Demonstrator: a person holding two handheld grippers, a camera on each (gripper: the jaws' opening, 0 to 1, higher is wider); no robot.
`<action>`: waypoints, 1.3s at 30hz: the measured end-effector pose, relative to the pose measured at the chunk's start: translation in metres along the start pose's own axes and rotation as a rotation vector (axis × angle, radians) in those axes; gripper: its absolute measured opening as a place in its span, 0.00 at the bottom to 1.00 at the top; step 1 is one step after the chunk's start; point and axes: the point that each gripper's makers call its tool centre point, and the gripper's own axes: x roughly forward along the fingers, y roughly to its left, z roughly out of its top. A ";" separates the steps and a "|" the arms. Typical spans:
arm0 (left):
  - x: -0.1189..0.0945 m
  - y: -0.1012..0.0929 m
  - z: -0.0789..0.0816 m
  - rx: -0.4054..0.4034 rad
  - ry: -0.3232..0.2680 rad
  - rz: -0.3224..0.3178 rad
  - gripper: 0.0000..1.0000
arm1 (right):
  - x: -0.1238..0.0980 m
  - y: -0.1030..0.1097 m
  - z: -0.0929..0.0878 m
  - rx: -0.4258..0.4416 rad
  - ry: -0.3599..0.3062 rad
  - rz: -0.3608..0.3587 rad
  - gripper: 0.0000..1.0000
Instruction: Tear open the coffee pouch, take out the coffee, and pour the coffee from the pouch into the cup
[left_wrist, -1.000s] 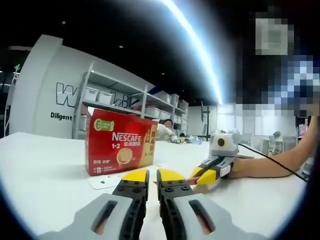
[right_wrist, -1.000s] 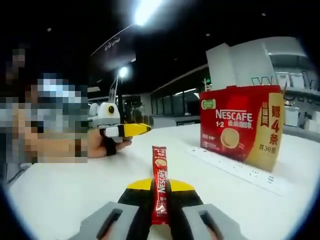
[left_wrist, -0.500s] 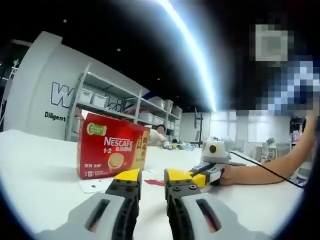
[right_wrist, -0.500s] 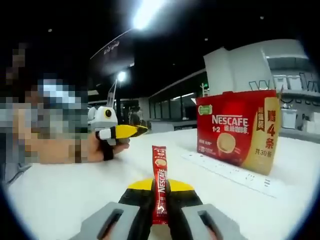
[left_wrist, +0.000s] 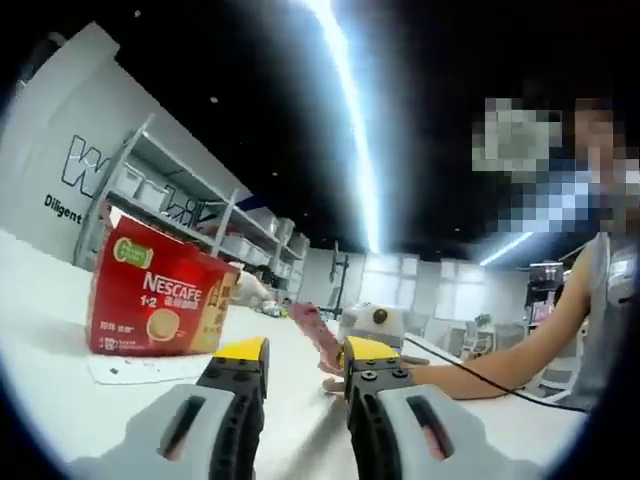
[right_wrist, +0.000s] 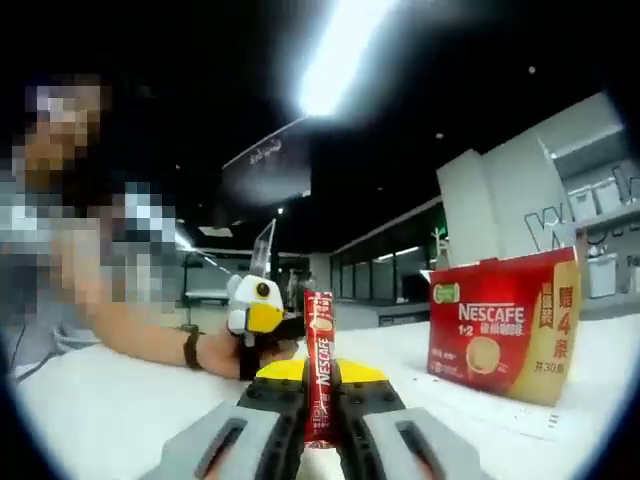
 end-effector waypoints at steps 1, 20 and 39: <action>0.002 -0.006 0.000 -0.005 -0.003 -0.032 0.36 | 0.001 0.003 0.000 -0.004 -0.002 0.010 0.10; 0.008 -0.038 -0.006 0.063 0.023 -0.157 0.22 | 0.012 0.034 -0.004 -0.071 0.013 0.147 0.10; 0.005 -0.010 -0.021 -0.155 0.108 -0.035 0.13 | 0.019 0.016 -0.012 -0.479 0.118 -0.037 0.10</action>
